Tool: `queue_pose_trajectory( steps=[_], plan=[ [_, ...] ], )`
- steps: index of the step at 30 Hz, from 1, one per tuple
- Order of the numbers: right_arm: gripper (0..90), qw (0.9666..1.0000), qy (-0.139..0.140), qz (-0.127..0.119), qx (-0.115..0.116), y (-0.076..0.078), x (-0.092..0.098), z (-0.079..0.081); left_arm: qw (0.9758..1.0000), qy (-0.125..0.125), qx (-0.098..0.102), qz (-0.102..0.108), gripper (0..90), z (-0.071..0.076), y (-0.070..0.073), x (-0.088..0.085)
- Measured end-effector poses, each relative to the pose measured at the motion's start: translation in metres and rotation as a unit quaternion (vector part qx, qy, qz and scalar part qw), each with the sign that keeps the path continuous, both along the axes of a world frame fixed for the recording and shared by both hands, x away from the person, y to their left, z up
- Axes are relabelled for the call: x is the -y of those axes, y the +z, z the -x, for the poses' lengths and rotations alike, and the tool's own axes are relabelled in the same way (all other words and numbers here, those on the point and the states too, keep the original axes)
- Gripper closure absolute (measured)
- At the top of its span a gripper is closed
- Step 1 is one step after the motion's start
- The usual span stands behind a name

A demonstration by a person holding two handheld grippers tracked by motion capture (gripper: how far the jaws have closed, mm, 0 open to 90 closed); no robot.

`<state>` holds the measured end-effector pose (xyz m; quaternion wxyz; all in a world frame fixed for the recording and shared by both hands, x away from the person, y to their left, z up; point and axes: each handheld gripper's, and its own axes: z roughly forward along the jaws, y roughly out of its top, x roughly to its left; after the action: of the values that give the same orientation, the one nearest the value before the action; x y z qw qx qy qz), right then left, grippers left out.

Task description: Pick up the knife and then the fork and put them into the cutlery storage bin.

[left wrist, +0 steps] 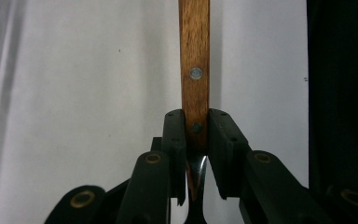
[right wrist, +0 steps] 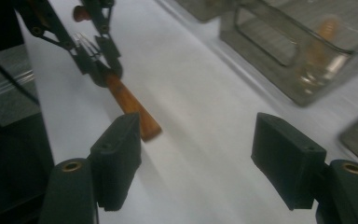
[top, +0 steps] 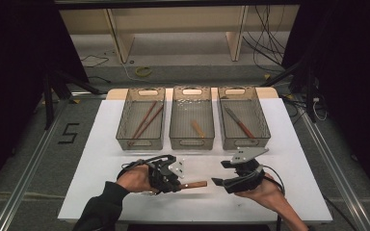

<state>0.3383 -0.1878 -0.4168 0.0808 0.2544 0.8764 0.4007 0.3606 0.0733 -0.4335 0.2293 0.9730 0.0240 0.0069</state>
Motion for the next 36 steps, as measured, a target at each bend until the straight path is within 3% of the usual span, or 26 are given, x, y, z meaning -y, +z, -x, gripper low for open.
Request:
queue_pose_trajectory(
  steps=[7, 16, 36],
  plan=[
    [33.4, 0.997, 0.07, 0.032, -0.013, -0.008, -0.028, 0.005, 0.9999, -0.013, 0.005, -0.002, 76.8, 0.005, 0.002, 0.007],
    [37.8, 0.9898, 0.122, 0.07, -0.02, -0.022, -0.049, 0.008, 0.9996, -0.027, 0.001, 0.001, 76.8, 0.011, 0.003, 0.015],
    [68.1, 0.9801, 0.163, 0.11, -0.026, -0.03, -0.058, 0.015, 0.9989, -0.047, -0.002, -0.007, 76.7, 0.019, 0.004, 0.024]
  ],
)
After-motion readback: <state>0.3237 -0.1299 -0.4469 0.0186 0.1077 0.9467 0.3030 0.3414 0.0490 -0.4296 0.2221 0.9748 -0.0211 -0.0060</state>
